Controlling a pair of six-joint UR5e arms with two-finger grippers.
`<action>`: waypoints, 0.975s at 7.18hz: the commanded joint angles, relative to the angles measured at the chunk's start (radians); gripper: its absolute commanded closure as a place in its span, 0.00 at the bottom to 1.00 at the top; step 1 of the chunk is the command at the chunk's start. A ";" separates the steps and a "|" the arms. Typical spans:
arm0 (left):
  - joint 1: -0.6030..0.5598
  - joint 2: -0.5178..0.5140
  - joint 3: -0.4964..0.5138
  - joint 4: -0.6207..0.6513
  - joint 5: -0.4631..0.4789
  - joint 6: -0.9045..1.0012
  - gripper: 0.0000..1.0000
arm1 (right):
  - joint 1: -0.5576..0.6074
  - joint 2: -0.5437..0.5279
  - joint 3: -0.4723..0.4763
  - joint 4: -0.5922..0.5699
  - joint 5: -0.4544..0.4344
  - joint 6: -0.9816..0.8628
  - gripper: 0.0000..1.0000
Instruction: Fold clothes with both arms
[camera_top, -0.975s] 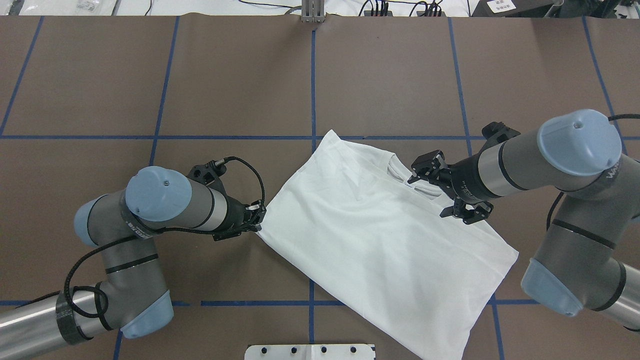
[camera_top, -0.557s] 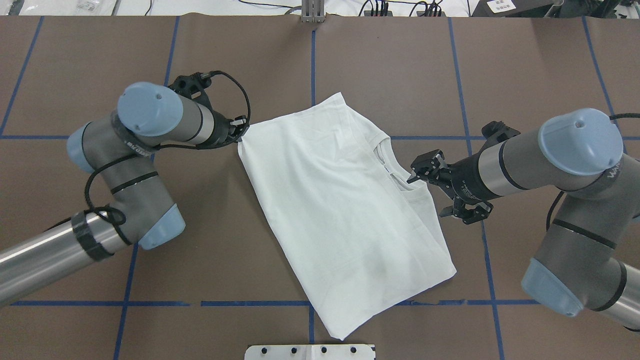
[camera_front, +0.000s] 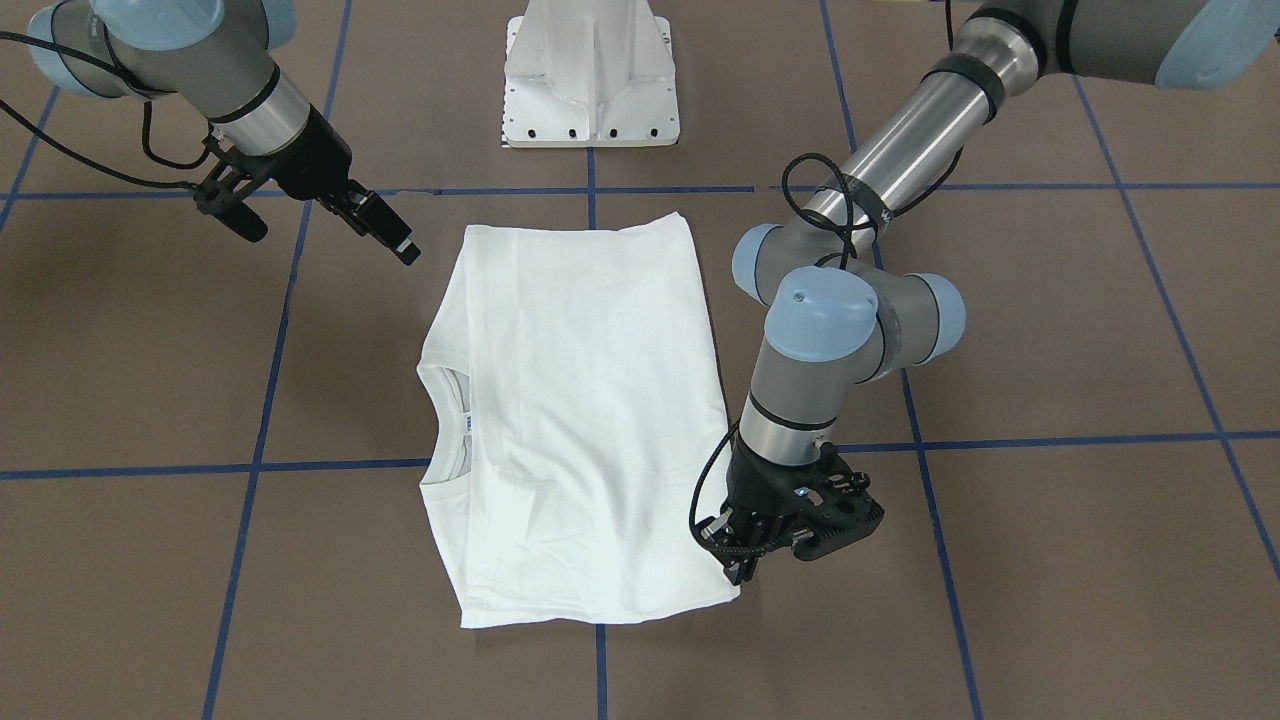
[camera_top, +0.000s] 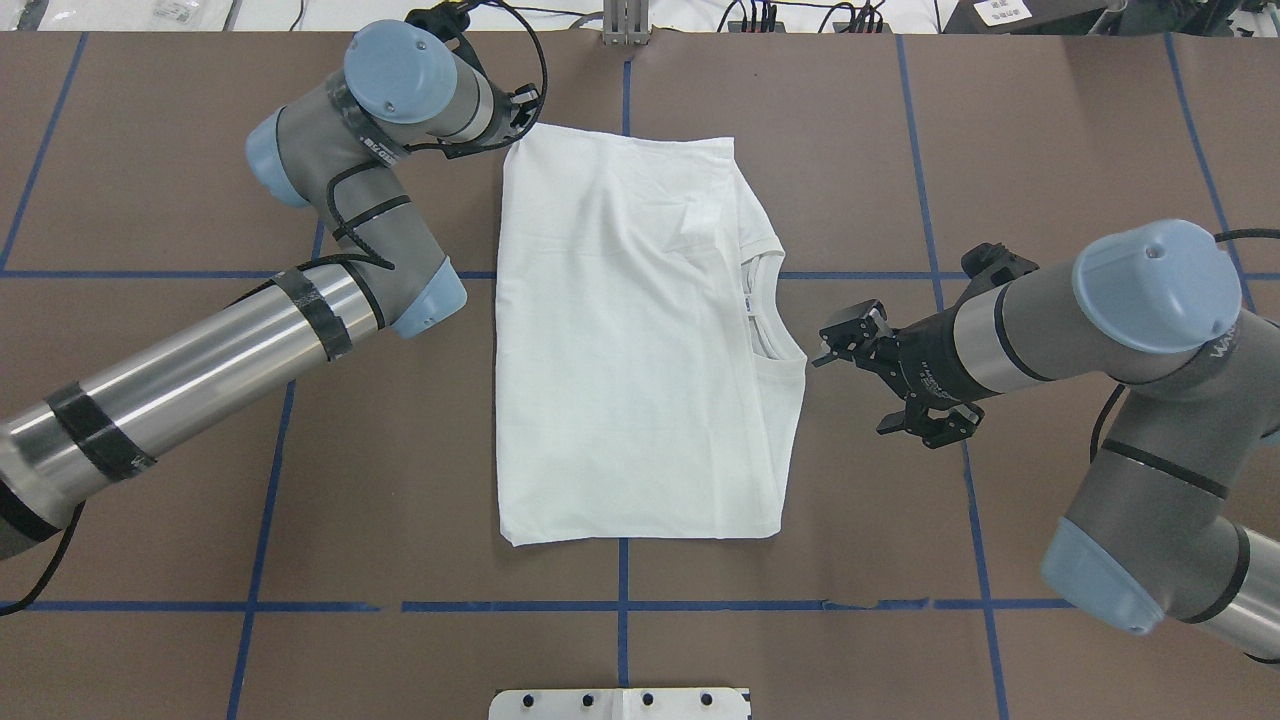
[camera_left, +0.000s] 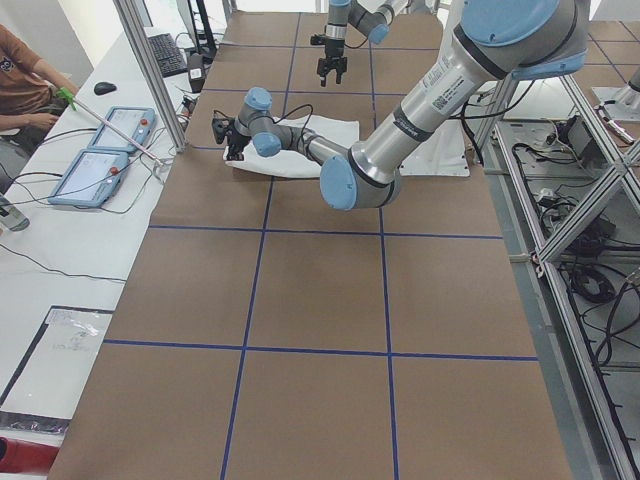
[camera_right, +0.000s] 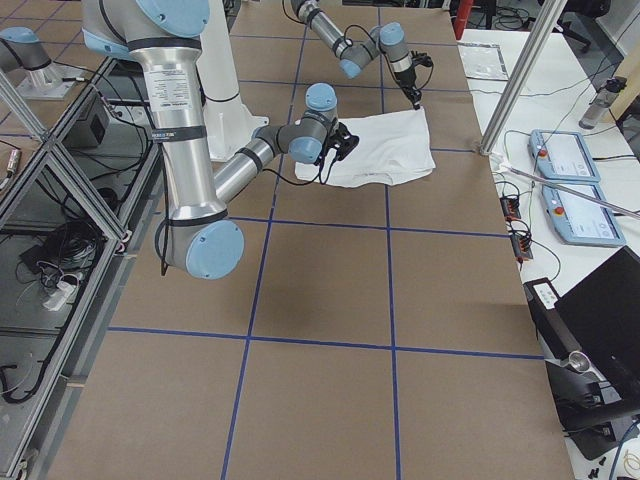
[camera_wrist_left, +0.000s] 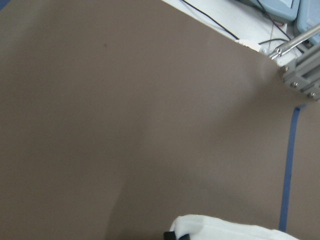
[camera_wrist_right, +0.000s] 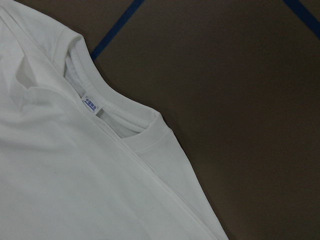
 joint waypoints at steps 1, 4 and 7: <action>-0.022 0.005 -0.071 -0.003 -0.035 0.007 0.31 | -0.030 -0.001 0.000 0.001 -0.023 0.003 0.00; -0.036 0.165 -0.306 0.048 -0.146 0.003 0.31 | -0.301 -0.002 -0.003 -0.006 -0.403 0.174 0.00; -0.036 0.185 -0.316 0.046 -0.146 0.004 0.31 | -0.407 0.071 -0.067 -0.121 -0.559 0.223 0.01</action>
